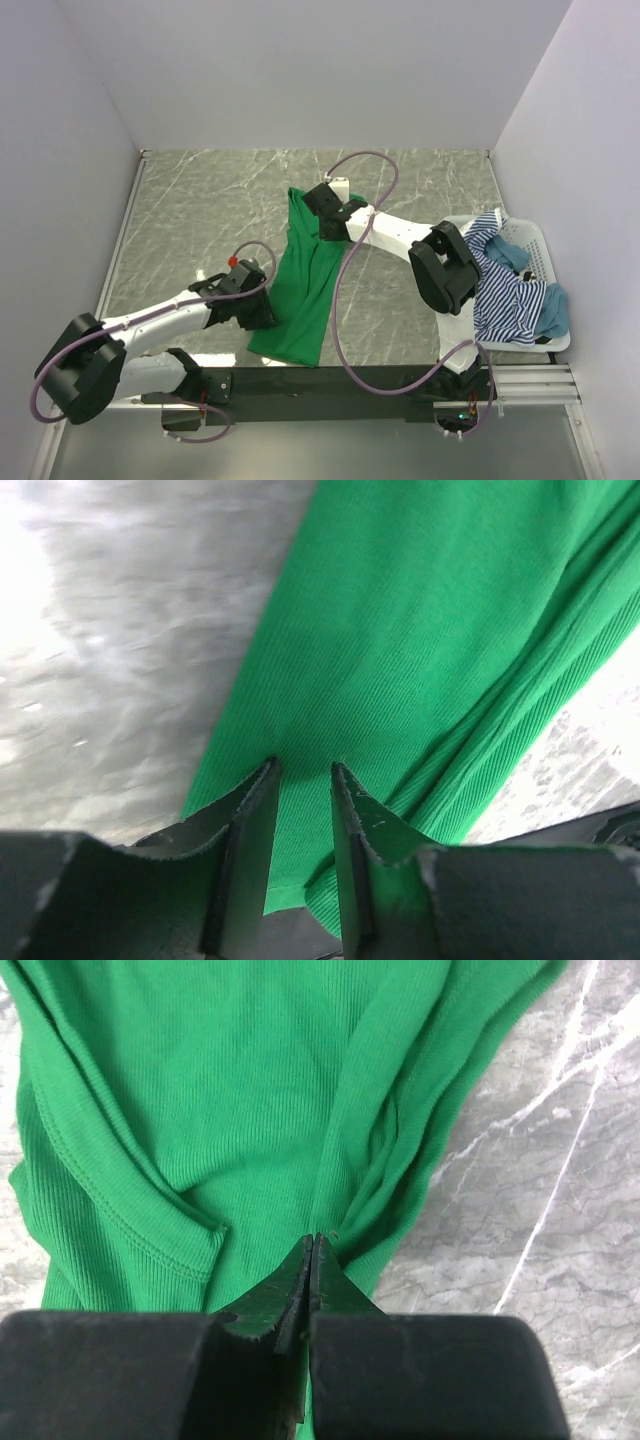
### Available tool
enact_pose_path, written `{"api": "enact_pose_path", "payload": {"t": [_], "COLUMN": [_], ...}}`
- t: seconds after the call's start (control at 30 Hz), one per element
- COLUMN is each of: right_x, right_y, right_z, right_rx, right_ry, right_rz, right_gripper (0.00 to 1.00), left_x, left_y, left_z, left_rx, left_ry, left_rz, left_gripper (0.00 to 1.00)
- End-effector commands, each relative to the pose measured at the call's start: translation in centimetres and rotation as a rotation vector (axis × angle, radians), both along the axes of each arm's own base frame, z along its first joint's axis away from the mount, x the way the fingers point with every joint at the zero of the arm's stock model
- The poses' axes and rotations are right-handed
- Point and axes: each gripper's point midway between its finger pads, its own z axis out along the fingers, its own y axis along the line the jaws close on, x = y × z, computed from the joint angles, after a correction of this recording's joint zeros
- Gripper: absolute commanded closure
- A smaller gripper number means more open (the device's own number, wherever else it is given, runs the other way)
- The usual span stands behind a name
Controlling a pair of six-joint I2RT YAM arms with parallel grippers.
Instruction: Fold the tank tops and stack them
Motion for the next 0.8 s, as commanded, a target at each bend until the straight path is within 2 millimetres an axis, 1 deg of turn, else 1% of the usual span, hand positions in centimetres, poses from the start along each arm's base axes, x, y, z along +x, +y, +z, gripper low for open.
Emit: {"api": "enact_pose_path", "payload": {"t": [0.0,0.03,0.13,0.17,0.2,0.23,0.27,0.3,0.33,0.37,0.4,0.43,0.47,0.5,0.53,0.57,0.6,0.67,0.7,0.73,0.77], "right_x": [0.8,1.0,1.5,1.8,2.1,2.5,3.0,3.6,4.1,4.5,5.5,6.5,7.2,7.8,9.0,9.6,11.0,12.3,13.4,14.2,14.7], "right_y": [0.9,1.4,2.1,2.1,2.1,2.2,2.0,2.6,3.0,3.7,3.8,4.5,4.8,5.1,5.9,6.2,6.7,7.2,8.0,7.9,8.3], "right_z": [0.5,0.4,0.0,0.2,0.4,0.8,1.5,2.2,3.2,3.7,4.2,5.4,4.8,4.8,5.3,5.3,5.4,5.4,7.3,5.3,5.4], "right_rx": [0.016,0.024,0.040,0.040,0.044,0.055,0.072,0.103,0.133,0.168,0.198,0.228,0.238,0.260,0.281,0.296,0.317,0.343,0.374,0.372,0.398], "right_ry": [-0.037,-0.033,-0.018,-0.022,-0.027,-0.039,-0.050,-0.076,-0.101,-0.103,-0.119,-0.139,-0.123,-0.113,-0.126,-0.125,-0.123,-0.117,-0.140,-0.109,-0.101], "right_rz": [0.015,0.023,0.042,0.044,0.043,0.041,0.046,0.060,0.073,0.109,0.116,0.121,0.129,0.140,0.147,0.149,0.152,0.138,0.145,0.133,0.125], "right_gripper": [1.00,1.00,1.00,0.98,0.93,0.84,0.80,0.76,0.67,0.64,0.61,0.58,0.58,0.58,0.57,0.57,0.57,0.56,0.55,0.55,0.54], "left_x": [-0.5,-0.4,-0.3,-0.2,-0.1,0.3,0.4,0.6,1.0,1.3,1.6,2.3,2.7,3.1,4.0,4.5,5.1,5.8,6.1,6.5,6.6], "left_y": [2.9,3.5,4.3,4.7,5.1,5.6,5.9,6.2,6.6,6.9,7.1,7.5,7.9,8.2,8.7,8.9,9.3,9.5,9.8,10.0,10.3], "left_z": [-1.1,-1.2,-1.0,-1.0,-0.9,-0.8,-0.8,-0.8,-0.7,-0.6,-0.6,-0.4,-0.2,-0.2,0.3,0.4,0.8,1.0,0.9,1.1,1.0], "left_rx": [0.085,0.100,0.123,0.131,0.142,0.155,0.161,0.166,0.174,0.181,0.186,0.190,0.201,0.216,0.215,0.219,0.220,0.222,0.237,0.239,0.246], "left_ry": [0.012,0.009,0.005,0.005,0.005,0.000,0.000,-0.001,-0.002,-0.008,-0.008,-0.014,-0.020,-0.020,-0.032,-0.040,-0.047,-0.059,-0.059,-0.063,-0.061], "left_rz": [0.107,0.133,0.187,0.210,0.235,0.265,0.276,0.292,0.315,0.329,0.333,0.358,0.371,0.376,0.405,0.418,0.438,0.452,0.455,0.466,0.469], "left_gripper": [0.66,0.66,0.66,0.66,0.66,0.66,0.65,0.65,0.65,0.65,0.65,0.65,0.64,0.64,0.65,0.65,0.65,0.65,0.65,0.65,0.65]}}
